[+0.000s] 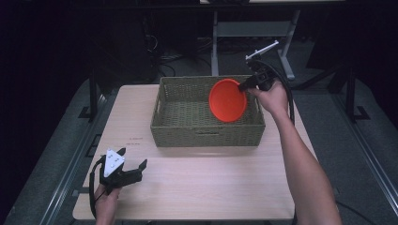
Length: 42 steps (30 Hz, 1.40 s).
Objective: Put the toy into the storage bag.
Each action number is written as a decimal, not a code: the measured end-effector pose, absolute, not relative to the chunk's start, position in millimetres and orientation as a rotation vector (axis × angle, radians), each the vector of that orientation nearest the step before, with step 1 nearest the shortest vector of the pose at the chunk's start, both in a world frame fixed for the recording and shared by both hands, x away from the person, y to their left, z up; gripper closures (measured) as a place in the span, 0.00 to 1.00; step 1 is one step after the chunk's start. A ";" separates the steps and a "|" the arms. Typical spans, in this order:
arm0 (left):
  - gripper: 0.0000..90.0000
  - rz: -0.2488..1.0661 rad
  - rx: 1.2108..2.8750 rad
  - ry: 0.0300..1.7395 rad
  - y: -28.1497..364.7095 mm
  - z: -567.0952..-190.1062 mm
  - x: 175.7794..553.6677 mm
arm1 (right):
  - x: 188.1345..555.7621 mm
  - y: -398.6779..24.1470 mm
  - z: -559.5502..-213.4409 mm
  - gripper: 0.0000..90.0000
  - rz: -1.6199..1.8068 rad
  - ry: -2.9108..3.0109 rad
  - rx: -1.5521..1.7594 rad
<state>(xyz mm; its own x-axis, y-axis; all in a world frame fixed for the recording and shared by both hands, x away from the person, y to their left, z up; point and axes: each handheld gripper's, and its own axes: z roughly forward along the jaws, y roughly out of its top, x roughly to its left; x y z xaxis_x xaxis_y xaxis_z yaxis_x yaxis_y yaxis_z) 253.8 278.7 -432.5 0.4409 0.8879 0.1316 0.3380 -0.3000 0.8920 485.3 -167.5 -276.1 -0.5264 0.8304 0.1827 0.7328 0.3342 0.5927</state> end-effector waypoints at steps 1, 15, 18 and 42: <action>0.14 0.819 1.847 1.041 278.8 -432.4 253.7 | 485.8 -167.6 -277.9 0.91 0.954 2.439 1.445; 0.14 0.820 1.849 1.042 279.7 -432.2 253.8 | 490.8 -161.7 -293.5 0.91 0.931 2.468 1.465; 0.14 0.819 1.849 1.043 280.1 -432.0 254.0 | 491.7 -160.2 -298.1 0.91 0.934 2.470 1.463; 0.14 0.815 1.849 1.051 280.5 -432.2 256.6 | 499.9 -148.3 -341.8 0.90 0.847 2.546 1.501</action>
